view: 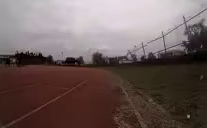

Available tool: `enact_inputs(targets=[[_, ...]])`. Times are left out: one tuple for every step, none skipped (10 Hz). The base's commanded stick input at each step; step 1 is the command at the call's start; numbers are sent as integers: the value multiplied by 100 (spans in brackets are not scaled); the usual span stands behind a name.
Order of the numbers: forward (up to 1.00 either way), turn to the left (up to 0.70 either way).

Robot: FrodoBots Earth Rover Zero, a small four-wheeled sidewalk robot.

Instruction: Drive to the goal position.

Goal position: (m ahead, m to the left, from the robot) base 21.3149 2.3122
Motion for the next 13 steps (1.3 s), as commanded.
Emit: enact_inputs(targets=[[70, 0], [70, 0], [70, 0], [70, 0], [70, 0], [70, 0], [70, 35], [70, 35], [70, 35], [70, 35], [70, 35], [70, 35], [63, 37]])
